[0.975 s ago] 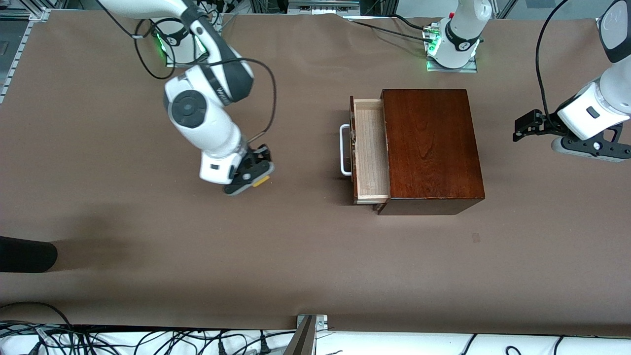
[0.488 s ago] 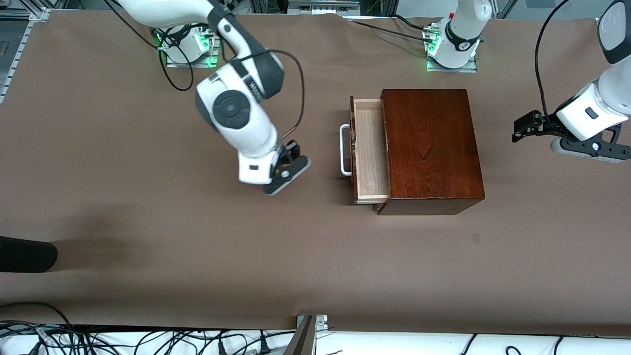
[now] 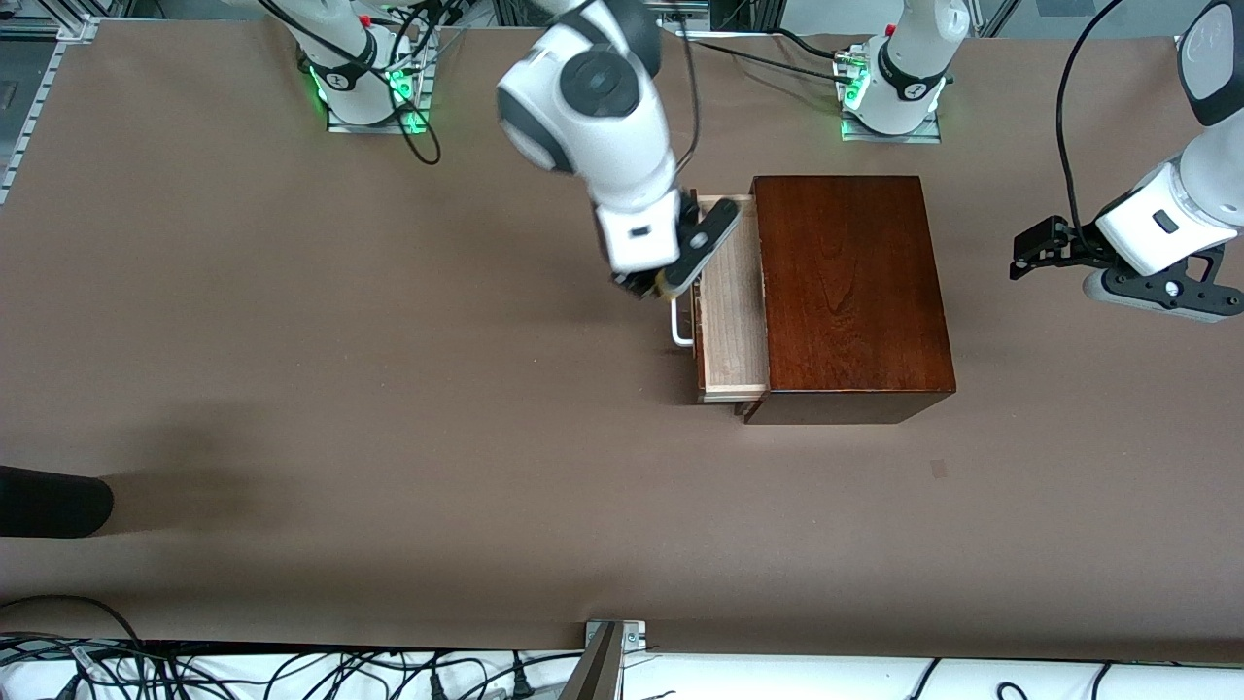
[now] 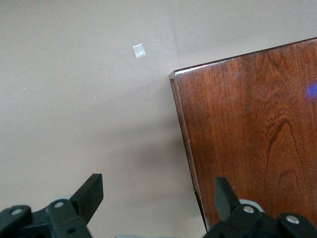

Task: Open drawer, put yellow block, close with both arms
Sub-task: 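Lift the yellow cube and carry it over the open drawer with the right gripper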

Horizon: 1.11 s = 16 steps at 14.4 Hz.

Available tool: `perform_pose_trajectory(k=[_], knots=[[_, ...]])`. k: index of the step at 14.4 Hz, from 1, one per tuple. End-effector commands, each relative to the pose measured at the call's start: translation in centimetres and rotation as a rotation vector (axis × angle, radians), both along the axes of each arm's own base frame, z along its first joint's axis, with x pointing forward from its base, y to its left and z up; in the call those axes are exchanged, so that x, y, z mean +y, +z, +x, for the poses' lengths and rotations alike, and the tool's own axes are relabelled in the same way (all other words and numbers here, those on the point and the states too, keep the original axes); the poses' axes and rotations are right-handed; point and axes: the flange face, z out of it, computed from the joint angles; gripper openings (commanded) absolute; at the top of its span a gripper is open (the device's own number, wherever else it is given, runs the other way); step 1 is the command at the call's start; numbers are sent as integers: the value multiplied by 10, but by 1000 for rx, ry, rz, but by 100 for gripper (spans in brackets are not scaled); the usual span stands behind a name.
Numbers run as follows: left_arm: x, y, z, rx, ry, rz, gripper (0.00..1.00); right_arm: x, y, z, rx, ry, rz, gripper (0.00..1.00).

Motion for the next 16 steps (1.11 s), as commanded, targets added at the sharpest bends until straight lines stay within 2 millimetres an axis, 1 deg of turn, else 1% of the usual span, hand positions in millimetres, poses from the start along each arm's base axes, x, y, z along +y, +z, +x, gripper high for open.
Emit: perform_pose_trajectory(k=[1,3,5,6,7,9,11,12,13,14,15,16], knots=[[2,4,-6,-17,-18,-12,100,25,-7,-12,-65,118,-11,0],[2,3,-6,-15,-18,-12,100,33,-17,-20,-82,177,-31,0],[2,3,-6,-20,-20,-12,100,45,-26,-33,-82,232,-38,0],[2,3,-5,-21,-20,-12,100,47,-35,-34,-74,246,-46,0],[2,3,-5,-20,-20,-12,100,55,-40,-44,-72,267,-48,0],[2,3,-5,-20,-18,-12,100,66,-44,-57,-89,295,-54,0],[2,3,-5,-23,-19,-10,100,74,-58,-60,-104,311,-54,0],[2,3,-5,-23,-18,-12,100,84,-69,-68,-116,329,-58,0],[2,3,-5,-23,-18,-12,100,93,-83,-69,-143,346,-83,0],[2,3,-5,-23,-18,-12,100,99,-85,-71,-165,358,-88,0],[2,3,-5,-23,-18,-12,100,101,-93,-74,-167,369,-98,0],[2,3,-5,-23,-19,-10,100,101,-94,-74,-174,376,-103,0]])
